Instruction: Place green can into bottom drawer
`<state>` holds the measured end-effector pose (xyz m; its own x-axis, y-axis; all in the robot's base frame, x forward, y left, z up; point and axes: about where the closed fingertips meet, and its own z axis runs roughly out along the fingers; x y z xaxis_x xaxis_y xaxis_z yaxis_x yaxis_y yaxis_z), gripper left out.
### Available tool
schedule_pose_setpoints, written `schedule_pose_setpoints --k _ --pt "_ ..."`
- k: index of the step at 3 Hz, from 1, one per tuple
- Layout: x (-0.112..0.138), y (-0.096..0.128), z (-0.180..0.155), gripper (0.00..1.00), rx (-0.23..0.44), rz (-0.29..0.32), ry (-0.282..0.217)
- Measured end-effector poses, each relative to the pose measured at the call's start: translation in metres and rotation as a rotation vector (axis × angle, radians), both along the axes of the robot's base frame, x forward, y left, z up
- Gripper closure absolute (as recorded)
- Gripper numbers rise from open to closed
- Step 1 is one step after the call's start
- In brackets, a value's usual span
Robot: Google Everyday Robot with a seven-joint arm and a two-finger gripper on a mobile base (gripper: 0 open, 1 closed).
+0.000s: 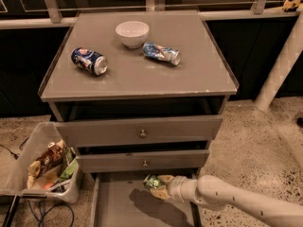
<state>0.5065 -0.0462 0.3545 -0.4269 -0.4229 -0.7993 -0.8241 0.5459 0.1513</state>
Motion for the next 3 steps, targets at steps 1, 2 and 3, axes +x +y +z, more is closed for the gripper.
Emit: schedule_pose_setpoints --k 1,2,3 --pt "0.002 -0.006 -0.036 1.00 0.009 0.002 -0.041" --pt "0.005 -0.013 -0.076 1.00 0.002 0.003 -0.040" --pt "0.014 -0.017 -0.115 1.00 -0.058 0.033 -0.008"
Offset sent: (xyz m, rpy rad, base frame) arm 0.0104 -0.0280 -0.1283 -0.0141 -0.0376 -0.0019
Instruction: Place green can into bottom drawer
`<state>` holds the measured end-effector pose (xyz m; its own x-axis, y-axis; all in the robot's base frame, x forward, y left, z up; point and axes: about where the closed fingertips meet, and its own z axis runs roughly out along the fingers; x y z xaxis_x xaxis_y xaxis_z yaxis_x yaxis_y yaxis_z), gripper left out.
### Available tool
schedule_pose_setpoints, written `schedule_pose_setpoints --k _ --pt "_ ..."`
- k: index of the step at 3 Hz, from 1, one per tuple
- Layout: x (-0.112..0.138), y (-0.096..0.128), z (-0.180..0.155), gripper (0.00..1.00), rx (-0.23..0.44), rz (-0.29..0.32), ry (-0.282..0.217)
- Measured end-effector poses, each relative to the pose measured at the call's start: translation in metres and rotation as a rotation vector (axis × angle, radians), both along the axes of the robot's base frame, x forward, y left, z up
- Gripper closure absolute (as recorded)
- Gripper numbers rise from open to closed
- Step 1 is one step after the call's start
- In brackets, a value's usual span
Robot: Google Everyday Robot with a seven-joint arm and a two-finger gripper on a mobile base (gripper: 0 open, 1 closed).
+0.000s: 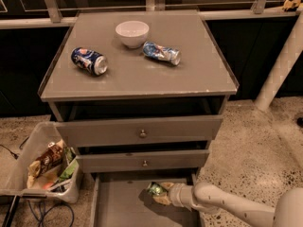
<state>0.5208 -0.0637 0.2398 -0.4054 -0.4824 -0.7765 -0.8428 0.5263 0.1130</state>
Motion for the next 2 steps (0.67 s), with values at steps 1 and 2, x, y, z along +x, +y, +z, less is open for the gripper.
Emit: schedule_pose_setpoints --k 1,2 --pt "0.000 0.000 0.000 1.00 0.000 0.000 0.000" --pt "-0.001 0.011 -0.024 1.00 -0.006 0.017 0.032"
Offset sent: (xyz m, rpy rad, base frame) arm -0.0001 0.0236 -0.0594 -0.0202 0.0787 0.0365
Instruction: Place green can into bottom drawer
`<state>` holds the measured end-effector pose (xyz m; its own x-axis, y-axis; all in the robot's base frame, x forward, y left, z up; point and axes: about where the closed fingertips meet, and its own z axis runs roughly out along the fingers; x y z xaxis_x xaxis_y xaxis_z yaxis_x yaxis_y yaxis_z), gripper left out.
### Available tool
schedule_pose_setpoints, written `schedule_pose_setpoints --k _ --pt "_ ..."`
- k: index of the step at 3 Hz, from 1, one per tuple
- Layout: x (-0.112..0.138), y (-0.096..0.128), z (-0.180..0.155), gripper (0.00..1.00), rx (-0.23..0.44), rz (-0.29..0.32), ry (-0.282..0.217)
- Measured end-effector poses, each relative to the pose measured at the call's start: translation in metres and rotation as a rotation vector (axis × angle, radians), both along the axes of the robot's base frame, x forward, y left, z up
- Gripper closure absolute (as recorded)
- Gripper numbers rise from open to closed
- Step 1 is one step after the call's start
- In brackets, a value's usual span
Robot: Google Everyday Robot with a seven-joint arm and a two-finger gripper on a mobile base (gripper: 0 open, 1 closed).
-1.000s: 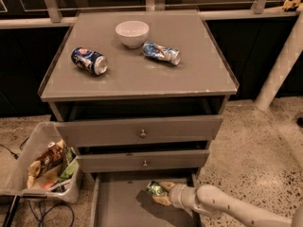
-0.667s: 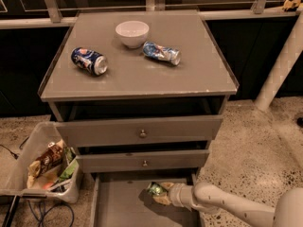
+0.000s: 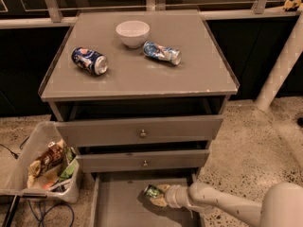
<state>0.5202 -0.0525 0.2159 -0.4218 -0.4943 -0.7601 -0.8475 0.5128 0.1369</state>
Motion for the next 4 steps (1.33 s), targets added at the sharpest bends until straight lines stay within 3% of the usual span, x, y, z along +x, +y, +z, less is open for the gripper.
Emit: schedule_pose_setpoints --k 3,4 --pt "-0.003 0.009 -0.066 1.00 -0.009 0.002 -0.020" --pt "-0.003 0.009 -0.067 0.82 -0.009 0.002 -0.020"
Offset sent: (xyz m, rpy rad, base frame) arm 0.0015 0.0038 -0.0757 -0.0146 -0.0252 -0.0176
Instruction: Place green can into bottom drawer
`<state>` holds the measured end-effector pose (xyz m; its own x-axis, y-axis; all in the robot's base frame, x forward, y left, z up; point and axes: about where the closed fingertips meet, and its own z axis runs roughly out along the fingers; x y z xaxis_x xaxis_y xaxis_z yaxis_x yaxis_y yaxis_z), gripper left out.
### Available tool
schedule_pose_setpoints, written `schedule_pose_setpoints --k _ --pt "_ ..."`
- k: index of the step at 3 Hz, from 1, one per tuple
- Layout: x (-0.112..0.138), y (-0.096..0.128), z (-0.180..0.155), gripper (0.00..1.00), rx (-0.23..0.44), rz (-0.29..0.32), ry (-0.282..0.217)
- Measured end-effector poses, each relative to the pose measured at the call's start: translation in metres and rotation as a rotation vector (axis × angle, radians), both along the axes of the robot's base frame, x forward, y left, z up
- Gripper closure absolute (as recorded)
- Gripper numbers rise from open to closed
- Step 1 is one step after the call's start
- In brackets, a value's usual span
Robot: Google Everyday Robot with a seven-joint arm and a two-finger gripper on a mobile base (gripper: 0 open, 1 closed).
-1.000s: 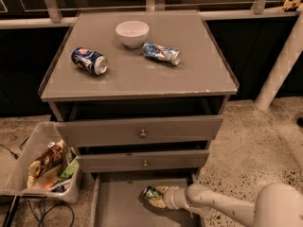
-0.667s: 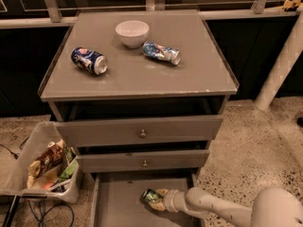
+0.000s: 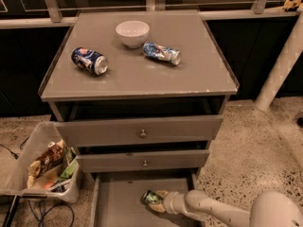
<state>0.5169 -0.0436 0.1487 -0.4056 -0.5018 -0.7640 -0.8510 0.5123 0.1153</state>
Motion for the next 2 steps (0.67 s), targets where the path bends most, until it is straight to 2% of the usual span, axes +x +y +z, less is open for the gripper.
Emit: schedule_pose_setpoints --k 2 --pt "0.0000 0.0001 0.0000 0.36 0.000 0.000 0.000"
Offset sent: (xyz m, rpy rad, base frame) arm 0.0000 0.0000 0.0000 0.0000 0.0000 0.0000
